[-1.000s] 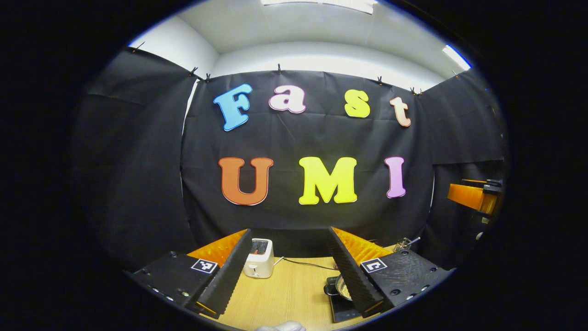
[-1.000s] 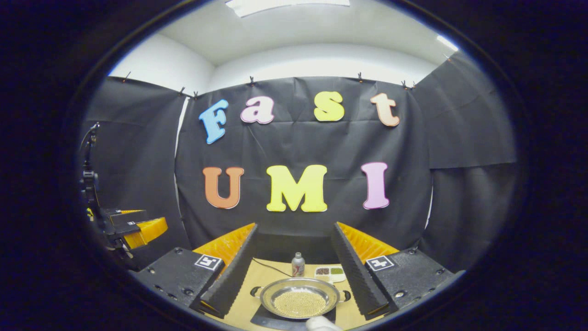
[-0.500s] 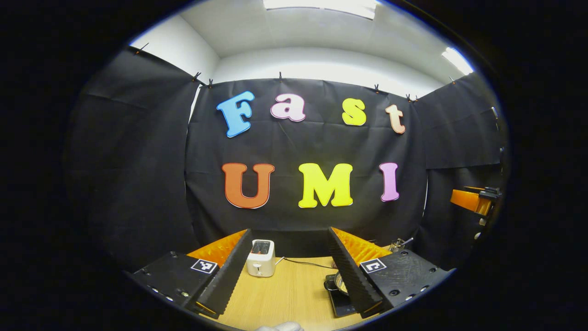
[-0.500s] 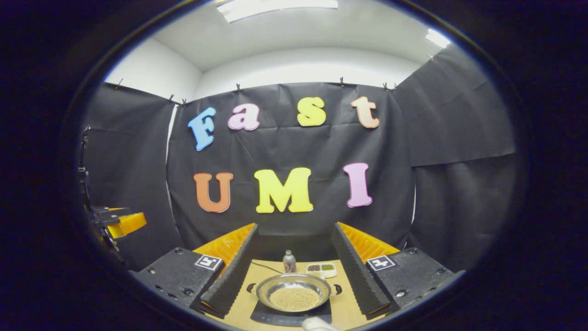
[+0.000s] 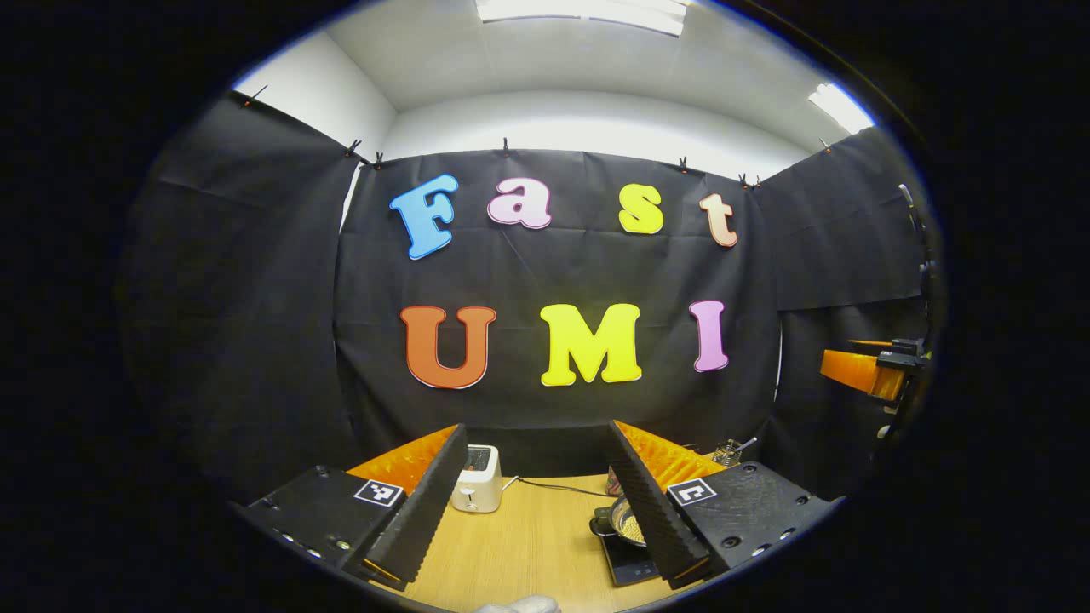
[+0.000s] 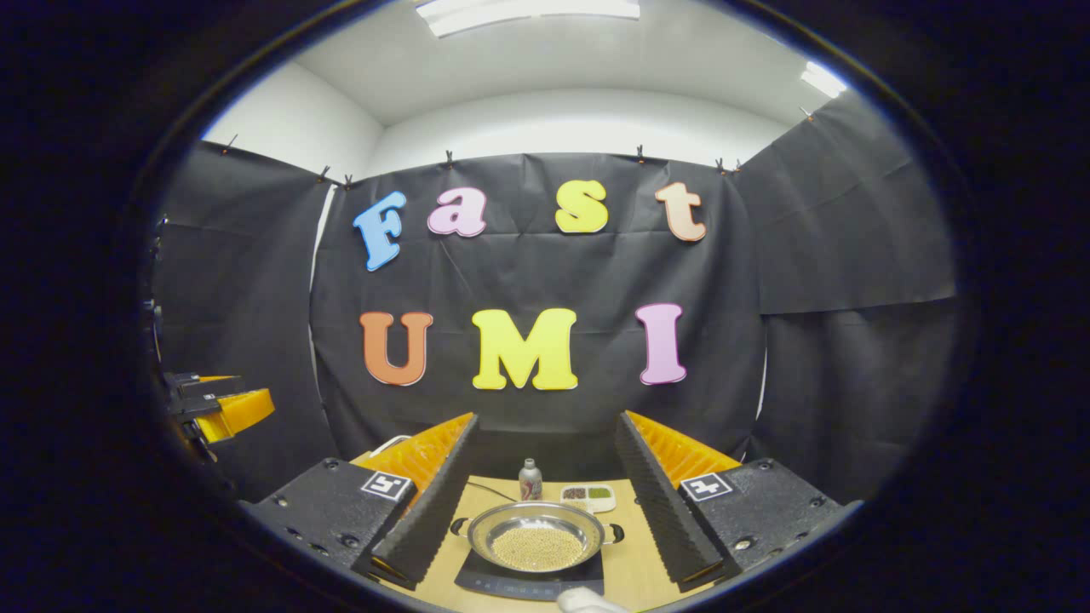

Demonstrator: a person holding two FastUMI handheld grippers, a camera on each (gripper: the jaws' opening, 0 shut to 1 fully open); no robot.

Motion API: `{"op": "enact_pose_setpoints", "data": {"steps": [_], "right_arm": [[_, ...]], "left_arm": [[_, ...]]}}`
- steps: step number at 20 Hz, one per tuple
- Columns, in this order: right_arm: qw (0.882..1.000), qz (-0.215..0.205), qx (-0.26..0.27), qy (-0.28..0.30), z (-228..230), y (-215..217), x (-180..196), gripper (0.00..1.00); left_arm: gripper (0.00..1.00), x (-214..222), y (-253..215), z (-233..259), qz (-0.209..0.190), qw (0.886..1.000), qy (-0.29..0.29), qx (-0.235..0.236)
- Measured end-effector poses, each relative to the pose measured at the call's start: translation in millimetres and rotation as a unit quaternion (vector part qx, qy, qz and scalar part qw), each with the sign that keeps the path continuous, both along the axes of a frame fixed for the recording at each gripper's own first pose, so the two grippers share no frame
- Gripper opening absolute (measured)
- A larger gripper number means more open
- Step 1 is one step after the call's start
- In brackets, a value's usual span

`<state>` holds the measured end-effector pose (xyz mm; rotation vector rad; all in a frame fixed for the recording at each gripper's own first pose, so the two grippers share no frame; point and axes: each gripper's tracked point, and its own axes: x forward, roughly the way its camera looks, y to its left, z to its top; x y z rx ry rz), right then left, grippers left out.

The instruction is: First push the handle of the pot to place it horizontally, then grasp the pot with both hands and set it on the induction cooktop.

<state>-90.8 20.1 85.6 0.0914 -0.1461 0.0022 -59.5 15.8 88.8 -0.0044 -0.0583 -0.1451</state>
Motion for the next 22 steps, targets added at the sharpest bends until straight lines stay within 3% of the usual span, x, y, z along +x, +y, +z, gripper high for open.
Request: {"op": "enact_pose_setpoints", "data": {"steps": [9,22], "right_arm": [[1.000,-0.010,-0.001,-0.001,-3,-9,-10,0.99],[1.000,-0.016,0.002,0.008,-12,-18,-6,1.00]], "left_arm": [[0.97,2,-14,5,-0.023,1.000,-0.003,-0.003],[0.97,6,-16,3,-0.026,1.000,0.003,-0.006]]}}
